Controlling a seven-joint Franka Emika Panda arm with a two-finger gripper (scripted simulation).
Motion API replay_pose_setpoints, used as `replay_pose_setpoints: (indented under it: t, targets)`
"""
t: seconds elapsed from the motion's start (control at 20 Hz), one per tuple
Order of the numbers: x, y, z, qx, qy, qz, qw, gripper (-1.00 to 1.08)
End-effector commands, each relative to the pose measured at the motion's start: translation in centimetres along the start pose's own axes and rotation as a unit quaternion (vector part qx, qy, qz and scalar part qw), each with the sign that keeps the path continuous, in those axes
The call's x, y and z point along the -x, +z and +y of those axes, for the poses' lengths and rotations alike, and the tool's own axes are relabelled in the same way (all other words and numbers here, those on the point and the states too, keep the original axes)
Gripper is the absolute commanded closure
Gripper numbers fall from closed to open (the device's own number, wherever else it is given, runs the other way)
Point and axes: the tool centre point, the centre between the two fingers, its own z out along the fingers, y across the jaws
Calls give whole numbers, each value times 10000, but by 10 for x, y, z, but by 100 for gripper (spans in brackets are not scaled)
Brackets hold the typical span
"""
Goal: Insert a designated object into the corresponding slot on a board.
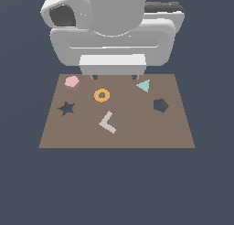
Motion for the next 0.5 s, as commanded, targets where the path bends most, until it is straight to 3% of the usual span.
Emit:
replay_pose_setpoints:
  t: [0.0,0.45]
  targets:
    - [0,0,0,0,0,0,10000,-92]
    - [10,8,8,0,-195,-14,9998,-92]
